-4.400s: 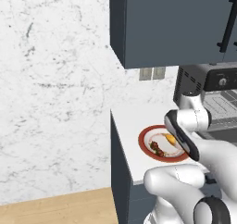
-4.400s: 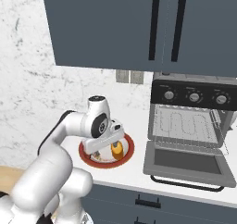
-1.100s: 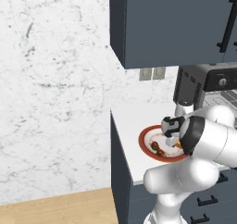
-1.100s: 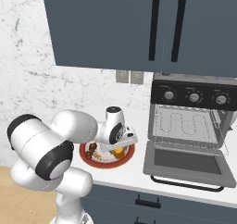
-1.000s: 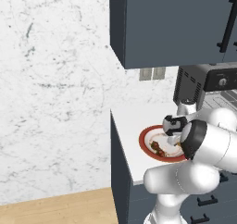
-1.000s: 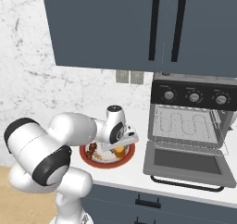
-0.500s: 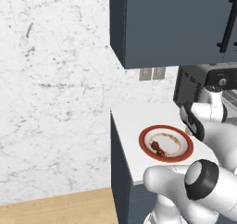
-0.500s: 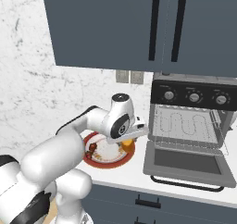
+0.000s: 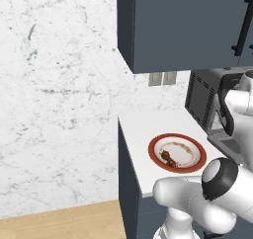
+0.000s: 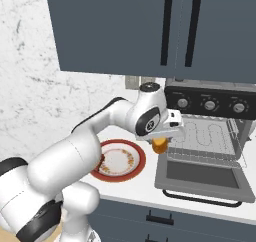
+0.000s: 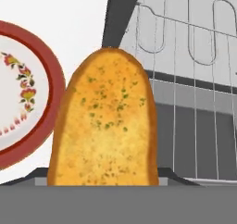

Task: Pick up the kebab skewer and baguette bread, and place them inside the toaster oven. Close the toaster oven door and start by setting the timer.

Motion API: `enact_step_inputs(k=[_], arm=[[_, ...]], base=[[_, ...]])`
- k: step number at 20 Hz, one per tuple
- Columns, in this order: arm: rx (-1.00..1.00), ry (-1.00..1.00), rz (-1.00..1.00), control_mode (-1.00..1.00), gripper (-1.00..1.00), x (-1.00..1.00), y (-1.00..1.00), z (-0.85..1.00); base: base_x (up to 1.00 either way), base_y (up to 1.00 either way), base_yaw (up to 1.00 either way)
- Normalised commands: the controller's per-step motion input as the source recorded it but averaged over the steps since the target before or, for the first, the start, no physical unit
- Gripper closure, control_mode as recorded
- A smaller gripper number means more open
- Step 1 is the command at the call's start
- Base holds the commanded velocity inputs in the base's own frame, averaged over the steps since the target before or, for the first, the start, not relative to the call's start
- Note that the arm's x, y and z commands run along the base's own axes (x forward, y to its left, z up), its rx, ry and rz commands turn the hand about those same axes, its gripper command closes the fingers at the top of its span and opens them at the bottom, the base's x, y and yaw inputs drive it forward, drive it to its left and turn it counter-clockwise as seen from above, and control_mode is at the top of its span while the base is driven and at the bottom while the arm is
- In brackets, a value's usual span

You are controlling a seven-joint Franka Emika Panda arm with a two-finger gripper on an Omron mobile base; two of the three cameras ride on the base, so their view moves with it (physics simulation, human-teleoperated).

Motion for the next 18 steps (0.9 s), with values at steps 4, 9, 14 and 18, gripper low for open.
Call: enact_step_inputs(k=[4,9,14,18], arm=[[0.01,-0.13,-0.13,-1.0,1.0,-0.1,-0.69,0.02],[0.05,-0.22,-0.11,-1.0,1.0,-0.07,-0.73,0.0],[0.07,-0.13,-0.09,-1.0,1.0,0.11,-0.35,-0.07],[0.17,0.0,-0.09,-1.0,1.0,0.32,-0.26,-0.17]], base=[[0.0,0.0,0.0],[0.0,0.0,0.0],[0.0,0.0,0.0],[0.0,0.0,0.0]])
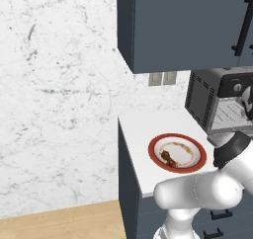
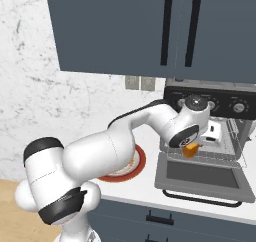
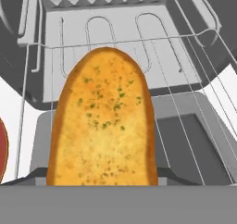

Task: Pick up the kebab skewer and baguette bread, and place them inside the toaster oven. Close the toaster oven door and start by setting the timer.

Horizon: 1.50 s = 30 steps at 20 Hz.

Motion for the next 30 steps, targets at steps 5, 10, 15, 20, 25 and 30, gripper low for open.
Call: enact_step_inputs(k=[5,10,15,20,25,30], arm=[[0.12,0.0,-0.09,-1.0,1.0,0.1,-0.01,-0.09],[0.06,-0.02,-0.04,-1.0,1.0,0.22,-0.01,-0.11],[0.02,-0.07,-0.02,-1.0,1.0,0.19,0.0,-0.3],[0.01,-0.08,0.0,-1.0,1.0,0.27,0.0,-0.16],[0.0,-0.03,0.0,-1.0,1.0,0.19,0.0,-0.08],[0.0,0.0,0.0,-1.0,1.0,0.22,0.0,-0.17]], base=[[0.0,0.0,0.0],[0.0,0.0,0.0],[0.0,0.0,0.0],[0.0,0.0,0.0],[0.0,0.0,0.0],[0.0,0.0,0.0]])
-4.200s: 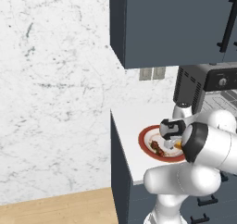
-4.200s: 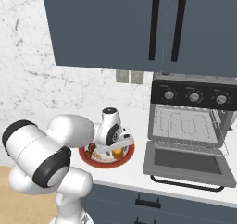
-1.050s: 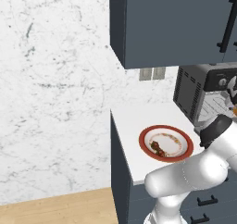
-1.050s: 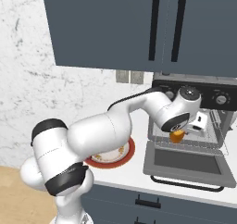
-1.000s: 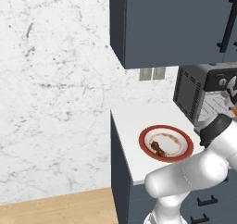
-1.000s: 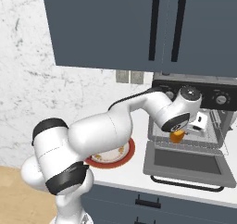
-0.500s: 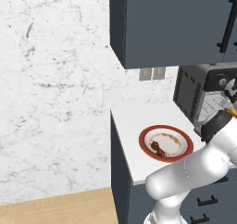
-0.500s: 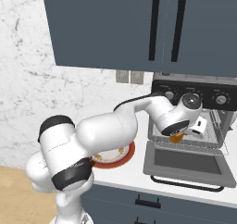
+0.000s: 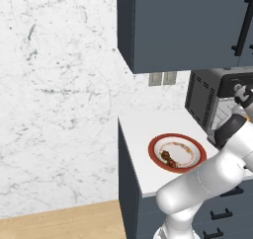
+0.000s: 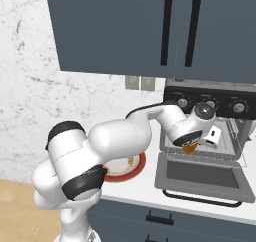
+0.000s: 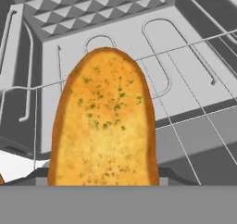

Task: Pick up the kebab skewer and baguette bread, and place them inside the toaster oven. Close the toaster oven door and start by setting the timer.

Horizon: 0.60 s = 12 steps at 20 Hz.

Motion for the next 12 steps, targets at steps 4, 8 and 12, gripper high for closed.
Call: enact_step_inputs(k=[4,8,12], arm=[[0.0,0.0,0.0,-1.0,1.0,0.23,0.0,-0.16],[0.0,0.0,0.0,-1.0,1.0,0.12,-0.02,-0.2],[0.0,0.0,0.0,-1.0,-1.0,-0.01,0.0,-0.21]], base=[[0.0,0.0,0.0],[0.0,0.0,0.0],[0.0,0.0,0.0]])
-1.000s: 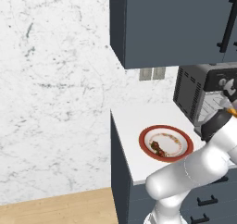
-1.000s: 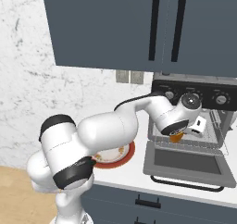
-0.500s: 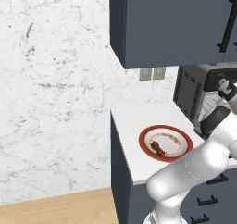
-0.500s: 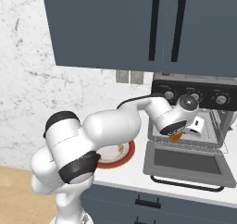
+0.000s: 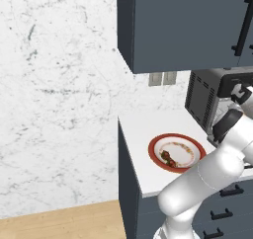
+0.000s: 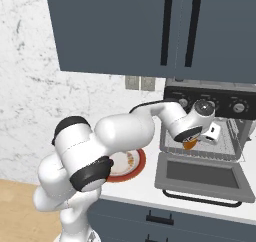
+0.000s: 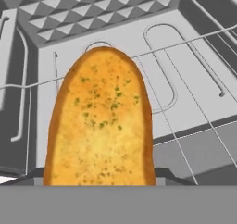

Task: Pick up the kebab skewer and baguette bread, and place them inside the toaster oven. Close the toaster oven door and start by setting the timer.

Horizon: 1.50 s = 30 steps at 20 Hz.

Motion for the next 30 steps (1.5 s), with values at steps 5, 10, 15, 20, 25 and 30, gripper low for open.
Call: enact_step_inputs(k=[5,10,15,20,25,30], arm=[[0.0,0.0,0.0,-1.0,-1.0,-0.09,0.0,-0.26],[0.0,-0.04,0.0,-1.0,-1.0,-0.11,0.0,-0.04],[-0.02,-0.08,0.0,-1.0,-1.0,-0.17,0.12,0.21],[-0.07,-0.04,0.0,-1.0,-1.0,-0.65,0.58,0.45],[-0.13,0.17,-0.01,-1.0,-1.0,-0.79,1.0,0.45],[-0.12,0.16,-0.05,-1.0,-1.0,-0.8,1.0,0.1]], base=[[0.0,0.0,0.0],[0.0,0.0,0.0],[0.0,0.0,0.0],[0.0,0.0,0.0],[0.0,0.0,0.0],[0.0,0.0,0.0]])
